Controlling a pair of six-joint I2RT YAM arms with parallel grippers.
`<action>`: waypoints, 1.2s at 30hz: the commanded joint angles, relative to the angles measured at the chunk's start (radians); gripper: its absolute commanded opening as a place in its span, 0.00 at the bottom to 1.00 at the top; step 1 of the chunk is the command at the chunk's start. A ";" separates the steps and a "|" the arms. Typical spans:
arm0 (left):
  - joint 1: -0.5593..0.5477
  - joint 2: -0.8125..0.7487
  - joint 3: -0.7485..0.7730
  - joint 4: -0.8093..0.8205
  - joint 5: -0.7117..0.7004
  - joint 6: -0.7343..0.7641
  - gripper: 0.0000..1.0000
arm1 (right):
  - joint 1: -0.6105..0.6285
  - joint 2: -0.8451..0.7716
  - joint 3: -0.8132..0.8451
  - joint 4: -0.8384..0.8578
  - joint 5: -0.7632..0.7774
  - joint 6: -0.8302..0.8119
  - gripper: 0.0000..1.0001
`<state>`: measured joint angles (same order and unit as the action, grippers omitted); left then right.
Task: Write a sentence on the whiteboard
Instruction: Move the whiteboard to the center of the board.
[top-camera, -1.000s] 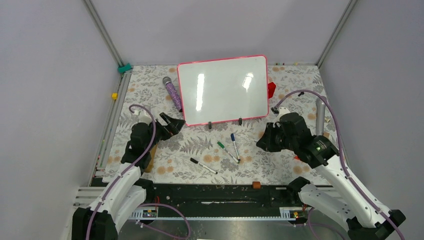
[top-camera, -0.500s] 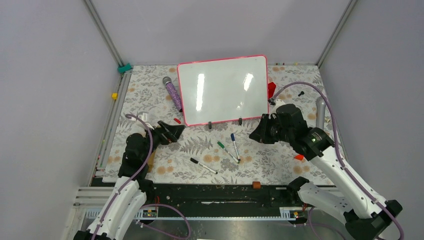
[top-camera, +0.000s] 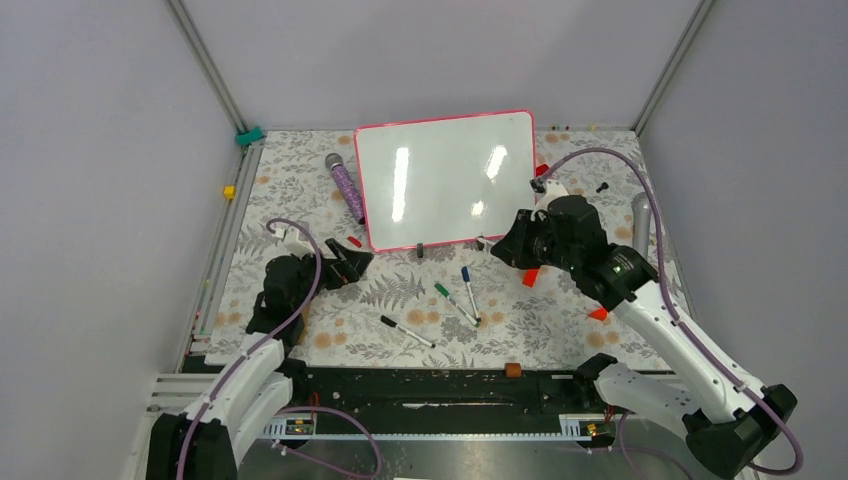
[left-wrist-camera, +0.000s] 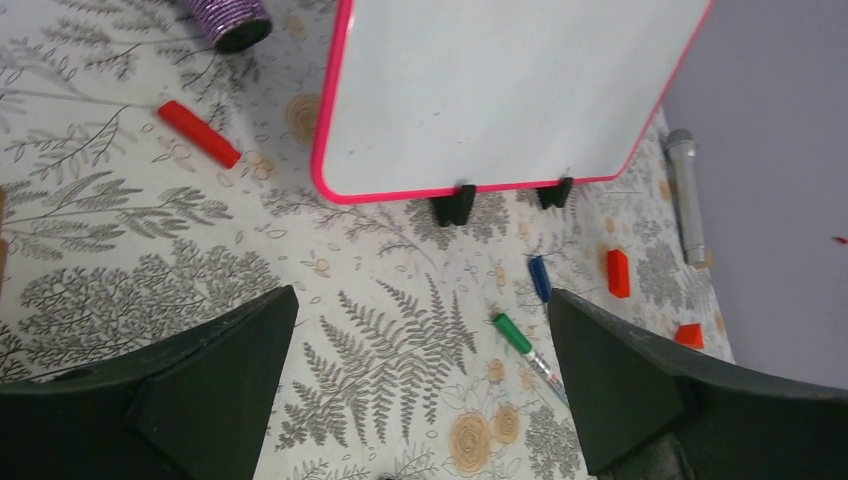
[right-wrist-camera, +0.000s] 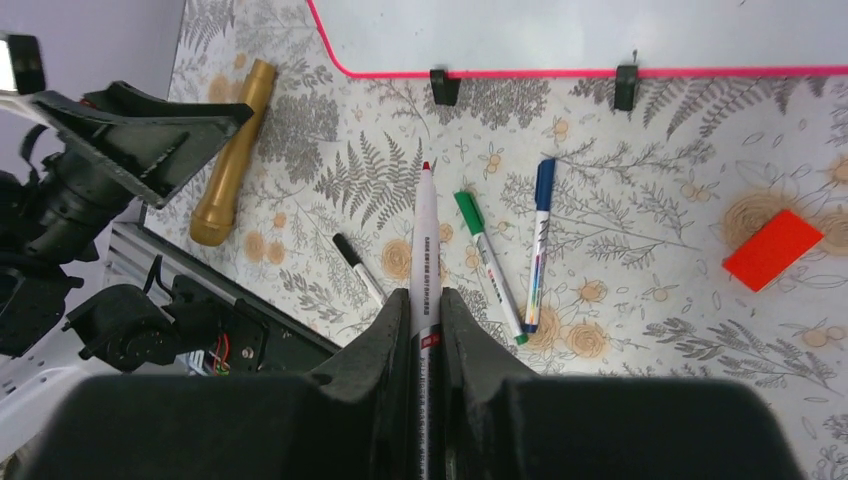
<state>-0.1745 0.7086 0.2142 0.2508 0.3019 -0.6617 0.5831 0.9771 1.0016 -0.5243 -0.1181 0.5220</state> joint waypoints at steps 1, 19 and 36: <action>0.011 0.109 0.073 0.140 -0.057 0.026 0.99 | -0.003 -0.074 0.036 0.066 0.068 -0.063 0.00; 0.029 0.274 0.157 0.296 -0.130 0.042 0.99 | -0.003 -0.252 -0.065 0.020 0.175 -0.155 0.00; 0.044 0.366 0.197 0.343 -0.025 0.118 0.99 | -0.004 -0.207 -0.069 0.052 0.123 -0.120 0.00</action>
<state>-0.1436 1.0817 0.3408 0.5678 0.2214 -0.6147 0.5823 0.7803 0.9314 -0.4953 0.0151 0.3908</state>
